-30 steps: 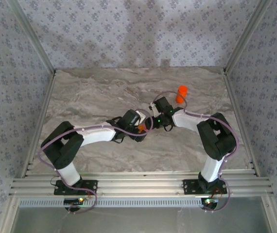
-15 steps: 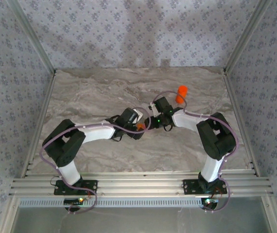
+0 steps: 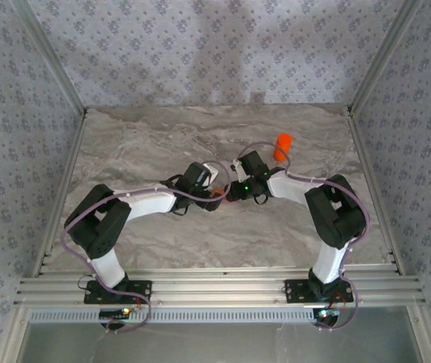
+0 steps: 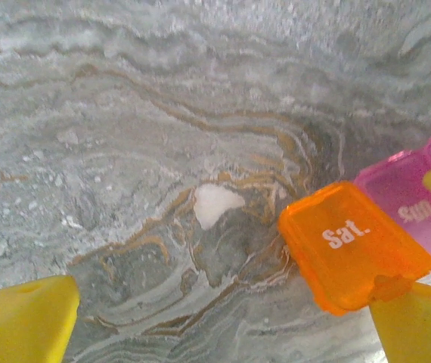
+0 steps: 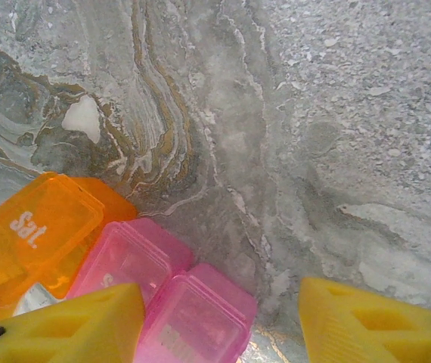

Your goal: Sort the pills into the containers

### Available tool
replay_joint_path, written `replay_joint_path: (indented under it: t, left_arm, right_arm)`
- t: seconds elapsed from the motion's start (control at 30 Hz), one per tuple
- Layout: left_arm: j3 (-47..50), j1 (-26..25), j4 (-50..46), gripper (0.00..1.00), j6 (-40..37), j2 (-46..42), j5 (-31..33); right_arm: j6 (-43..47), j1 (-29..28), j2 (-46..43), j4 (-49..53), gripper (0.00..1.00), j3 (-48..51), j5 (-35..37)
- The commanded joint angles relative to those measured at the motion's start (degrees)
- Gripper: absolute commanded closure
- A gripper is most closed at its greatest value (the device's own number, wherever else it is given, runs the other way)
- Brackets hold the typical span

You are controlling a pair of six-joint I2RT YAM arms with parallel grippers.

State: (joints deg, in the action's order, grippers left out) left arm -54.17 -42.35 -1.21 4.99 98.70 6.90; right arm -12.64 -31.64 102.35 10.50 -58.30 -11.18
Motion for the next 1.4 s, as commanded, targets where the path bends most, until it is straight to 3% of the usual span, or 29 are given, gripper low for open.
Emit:
replay_joint_path:
  t: [0.0, 0.83, 1.37]
  left_arm:
    - [-2.4, 0.8, 1.2, 0.02, 0.2, -0.8, -1.1]
    - [-13.4, 4.9, -1.4, 0.02, 3.6, 10.3, -3.2]
    - [-13.1, 5.1, -6.9, 0.01, 11.2, 1.9, -1.9]
  right_arm:
    - [0.7, -0.1, 2.8, 3.1, 0.42, 1.6, 1.8]
    - [0.5, -0.2, 3.3, 2.9, 0.43, 1.9, 0.6]
    - [-3.1, 0.9, -2.9, 0.2, 0.38, 1.5, -3.4]
